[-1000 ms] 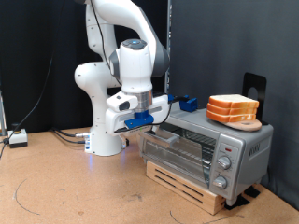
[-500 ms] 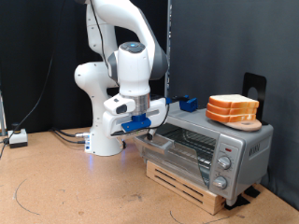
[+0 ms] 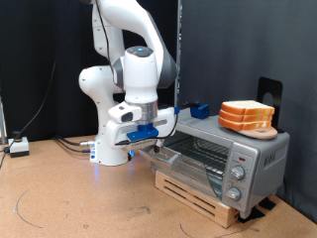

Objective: Make a piece of toast with the oven

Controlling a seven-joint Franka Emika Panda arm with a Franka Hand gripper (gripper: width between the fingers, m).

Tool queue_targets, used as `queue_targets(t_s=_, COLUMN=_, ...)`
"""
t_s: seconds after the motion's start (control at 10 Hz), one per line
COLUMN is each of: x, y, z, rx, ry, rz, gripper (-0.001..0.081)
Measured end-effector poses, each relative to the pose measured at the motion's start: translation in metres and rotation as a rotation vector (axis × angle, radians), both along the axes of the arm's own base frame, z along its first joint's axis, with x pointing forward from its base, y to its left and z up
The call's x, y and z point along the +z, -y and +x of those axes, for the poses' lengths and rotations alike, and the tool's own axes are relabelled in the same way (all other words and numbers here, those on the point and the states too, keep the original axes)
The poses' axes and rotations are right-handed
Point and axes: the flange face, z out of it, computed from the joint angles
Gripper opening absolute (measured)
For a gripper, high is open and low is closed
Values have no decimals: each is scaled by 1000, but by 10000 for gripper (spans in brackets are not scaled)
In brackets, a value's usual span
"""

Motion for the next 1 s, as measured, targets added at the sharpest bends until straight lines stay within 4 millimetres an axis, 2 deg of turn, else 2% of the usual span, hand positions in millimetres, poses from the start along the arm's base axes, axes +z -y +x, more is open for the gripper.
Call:
queue_targets(t_s=0.5, x=-14, y=-2, z=26, rx=-17, ry=-10, rz=-45, gripper=809)
queue_targets(t_s=1.0, x=-17, y=1, z=28, rx=-13, ry=-16, rz=-37, gripper=809)
